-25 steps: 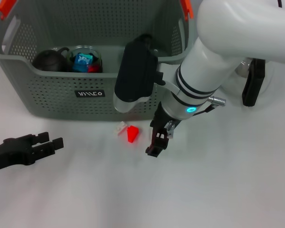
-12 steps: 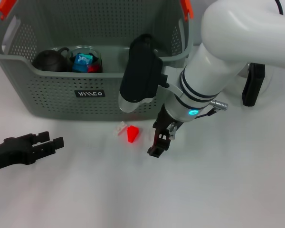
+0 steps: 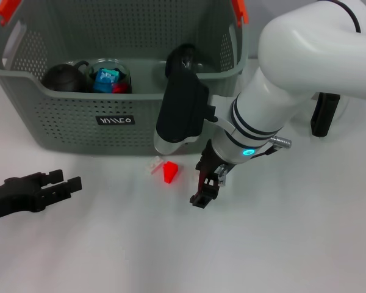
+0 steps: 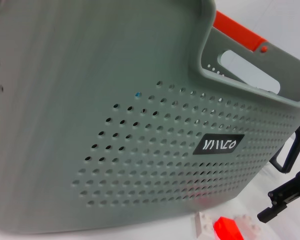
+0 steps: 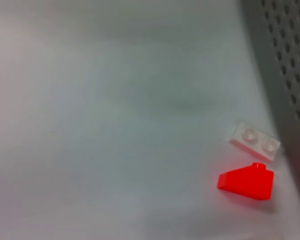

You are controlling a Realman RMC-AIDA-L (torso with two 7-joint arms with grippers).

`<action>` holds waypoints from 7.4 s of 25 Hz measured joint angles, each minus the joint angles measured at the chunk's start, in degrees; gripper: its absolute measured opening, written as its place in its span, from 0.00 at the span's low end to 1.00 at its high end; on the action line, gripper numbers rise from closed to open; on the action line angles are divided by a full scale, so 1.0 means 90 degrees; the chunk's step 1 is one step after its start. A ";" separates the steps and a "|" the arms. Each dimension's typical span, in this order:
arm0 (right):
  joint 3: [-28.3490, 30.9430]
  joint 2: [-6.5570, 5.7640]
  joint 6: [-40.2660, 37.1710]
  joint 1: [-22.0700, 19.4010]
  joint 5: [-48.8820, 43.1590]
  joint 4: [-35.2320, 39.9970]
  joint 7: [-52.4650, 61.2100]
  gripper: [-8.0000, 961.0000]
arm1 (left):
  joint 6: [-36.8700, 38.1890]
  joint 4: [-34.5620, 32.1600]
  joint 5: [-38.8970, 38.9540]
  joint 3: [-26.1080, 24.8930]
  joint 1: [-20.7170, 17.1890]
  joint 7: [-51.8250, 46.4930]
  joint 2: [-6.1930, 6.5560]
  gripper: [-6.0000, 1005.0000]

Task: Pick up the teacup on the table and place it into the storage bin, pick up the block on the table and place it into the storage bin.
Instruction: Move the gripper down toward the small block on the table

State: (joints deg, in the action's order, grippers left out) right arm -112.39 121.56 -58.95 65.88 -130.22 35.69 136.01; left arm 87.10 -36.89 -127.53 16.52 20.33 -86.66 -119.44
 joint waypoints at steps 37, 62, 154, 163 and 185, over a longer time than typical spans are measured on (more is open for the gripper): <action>-0.0169 0.0019 0.0175 0.0198 0.0097 -0.0407 0.0015 0.73 | -0.0079 0.0007 -0.0010 -0.0001 -0.0084 0.0005 -0.0049 0.64; -0.0241 0.0007 0.0088 0.0163 0.0653 -0.0588 -0.0389 0.71 | -0.0078 0.0007 -0.0010 0.0000 -0.0061 0.0000 -0.0049 0.64; -0.1141 0.0016 -0.1825 -0.0791 0.0091 0.2821 0.1382 0.70 | -0.0245 0.0097 -0.0020 -0.0009 -0.0082 0.0000 -0.0059 0.64; -0.1584 0.0020 -0.1844 -0.0609 0.0486 0.2698 0.1621 0.70 | -0.0343 0.0205 -0.0020 0.0000 -0.0026 0.0000 -0.0049 0.64; -0.1937 0.0019 -0.1324 -0.0727 0.0165 0.2591 0.1516 0.70 | -0.0349 0.0223 -0.0020 -0.0009 -0.0027 0.0000 -0.0039 0.64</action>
State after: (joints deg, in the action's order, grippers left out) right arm -129.83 121.73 -70.87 59.34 -128.73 59.00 149.65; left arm 83.96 -34.89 -127.70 16.45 20.08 -86.66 -119.79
